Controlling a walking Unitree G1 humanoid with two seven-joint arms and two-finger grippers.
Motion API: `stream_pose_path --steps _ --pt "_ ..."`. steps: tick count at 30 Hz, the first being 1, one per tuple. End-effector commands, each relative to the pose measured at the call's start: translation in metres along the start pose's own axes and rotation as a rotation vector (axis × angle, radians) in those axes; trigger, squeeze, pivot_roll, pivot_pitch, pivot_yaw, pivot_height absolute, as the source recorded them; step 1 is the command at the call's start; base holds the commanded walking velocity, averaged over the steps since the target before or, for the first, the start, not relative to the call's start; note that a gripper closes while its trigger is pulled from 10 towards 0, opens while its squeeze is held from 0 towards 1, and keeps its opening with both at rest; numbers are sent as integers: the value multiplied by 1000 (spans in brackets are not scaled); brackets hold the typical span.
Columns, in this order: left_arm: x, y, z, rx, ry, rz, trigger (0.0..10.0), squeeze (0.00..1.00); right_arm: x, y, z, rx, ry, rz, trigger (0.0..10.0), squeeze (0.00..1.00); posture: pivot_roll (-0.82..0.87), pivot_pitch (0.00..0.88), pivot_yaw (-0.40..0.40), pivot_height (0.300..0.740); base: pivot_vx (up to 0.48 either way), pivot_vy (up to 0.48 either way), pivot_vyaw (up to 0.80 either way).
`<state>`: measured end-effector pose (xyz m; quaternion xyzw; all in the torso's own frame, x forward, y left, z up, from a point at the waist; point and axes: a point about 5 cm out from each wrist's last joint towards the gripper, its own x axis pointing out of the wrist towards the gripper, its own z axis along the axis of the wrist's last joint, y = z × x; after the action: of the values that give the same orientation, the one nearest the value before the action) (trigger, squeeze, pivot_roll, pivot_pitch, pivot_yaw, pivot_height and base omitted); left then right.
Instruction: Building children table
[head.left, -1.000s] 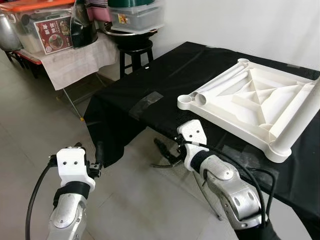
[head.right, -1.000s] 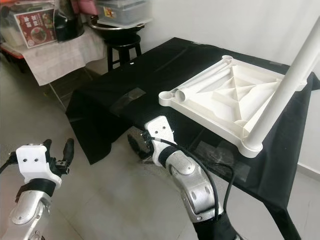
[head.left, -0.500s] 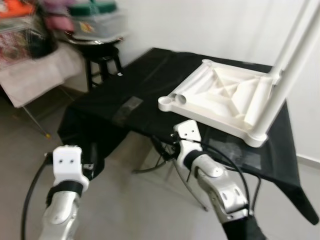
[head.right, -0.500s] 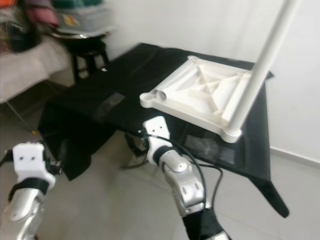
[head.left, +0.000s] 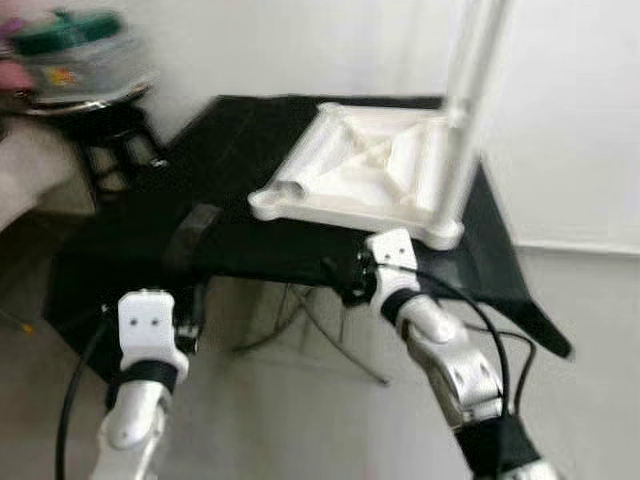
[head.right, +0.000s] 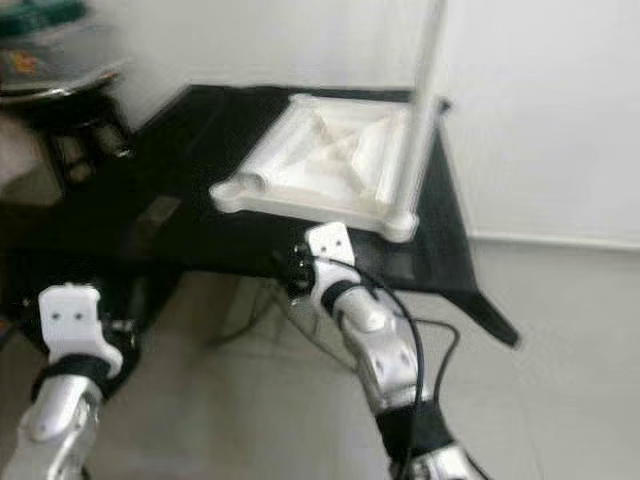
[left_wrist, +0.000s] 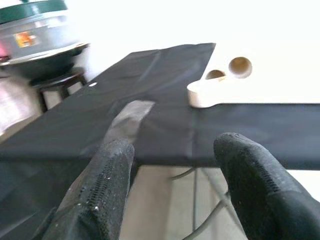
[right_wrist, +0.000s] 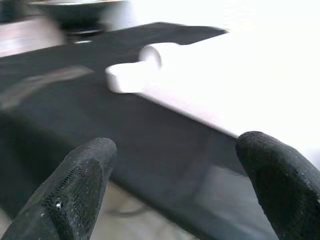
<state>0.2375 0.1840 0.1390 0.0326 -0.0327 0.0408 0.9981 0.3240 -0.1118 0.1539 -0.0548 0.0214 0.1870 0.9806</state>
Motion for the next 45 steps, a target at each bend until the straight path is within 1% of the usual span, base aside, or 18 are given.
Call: stream_pose_path --steps 1,4,6,15,28,31,36,41,42,43,45 --pt "-2 6 -2 28 13 26 10000 0 3 8 2 -5 -17 26 10000 0 18 35 47 740 0 0 -800" --pt "-2 6 -3 30 12 30 10000 0 4 8 2 -3 -21 26 10000 0 17 33 48 740 0 0 -800" --pt "-3 6 -3 32 15 33 10000 0 5 9 3 16 -35 36 10000 0 17 31 48 740 0 0 0" --pt "1 7 -7 37 34 36 10000 0 8 10 1 50 -42 53 10000 0 15 26 52 740 0 480 0" --pt "2 8 -6 41 33 33 10000 0 10 11 0 69 -46 67 10000 0 14 25 54 740 0 480 0" --pt "2 9 -5 40 25 36 10000 0 10 10 0 72 -47 68 10000 0 13 24 54 740 0 311 0" --pt "1 9 -4 46 14 39 10000 0 11 11 0 77 -48 71 10000 0 12 24 54 740 0 0 0" --pt "-3 7 -3 44 10 31 10000 0 11 10 -1 86 -49 72 10000 0 10 22 53 740 0 0 0" --pt "-7 5 -6 39 20 19 10000 0 11 10 -5 82 -39 71 10000 0 6 20 43 740 0 0 0" --pt "-7 5 -6 39 20 19 10000 0 11 10 -5 82 -39 71 10000 0 6 20 43 740 0 0 0" --pt "-17 2 -12 23 44 4 10000 0 7 11 -11 77 -28 75 10000 0 -1 22 38 740 0 0 0"
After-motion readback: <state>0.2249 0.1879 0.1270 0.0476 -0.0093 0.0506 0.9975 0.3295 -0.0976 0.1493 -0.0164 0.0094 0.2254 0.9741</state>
